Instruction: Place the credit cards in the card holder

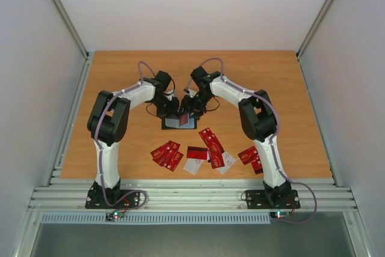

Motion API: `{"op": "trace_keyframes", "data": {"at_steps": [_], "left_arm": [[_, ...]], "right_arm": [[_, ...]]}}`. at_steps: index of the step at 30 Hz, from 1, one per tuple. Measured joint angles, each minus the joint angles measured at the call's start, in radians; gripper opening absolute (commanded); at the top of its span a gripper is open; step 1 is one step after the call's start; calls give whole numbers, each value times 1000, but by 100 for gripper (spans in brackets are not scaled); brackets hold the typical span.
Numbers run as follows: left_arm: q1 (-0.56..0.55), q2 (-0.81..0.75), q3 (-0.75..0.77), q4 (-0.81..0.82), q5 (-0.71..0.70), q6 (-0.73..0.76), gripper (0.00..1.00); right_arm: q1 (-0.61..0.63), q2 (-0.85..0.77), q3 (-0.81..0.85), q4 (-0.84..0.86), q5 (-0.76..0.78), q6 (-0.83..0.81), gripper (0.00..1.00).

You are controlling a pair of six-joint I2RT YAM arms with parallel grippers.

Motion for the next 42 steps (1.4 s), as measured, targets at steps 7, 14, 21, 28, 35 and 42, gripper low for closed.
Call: {"op": "trace_keyframes", "data": {"at_steps": [7,14,21,28,35,42], "left_arm": [[15,-50,-4,0,-2,-25,3],[78,-202,-58,-10,-27,-24,4],[132,-328,-146,-39,-77,-8,5],[144,-409,-181,-61,-109,10,5],[145,-438,-220,-56,-106,14,5],[135,-443,-242,-31,-51,16,6]], "right_arm": [[-1,0,37,-17,-1,1,46],[0,5,60,-40,-18,10,46],[14,25,167,-79,-65,21,46],[29,36,216,-103,-95,23,47],[32,70,216,-100,-118,24,47],[23,65,183,-112,-34,5,47]]}}
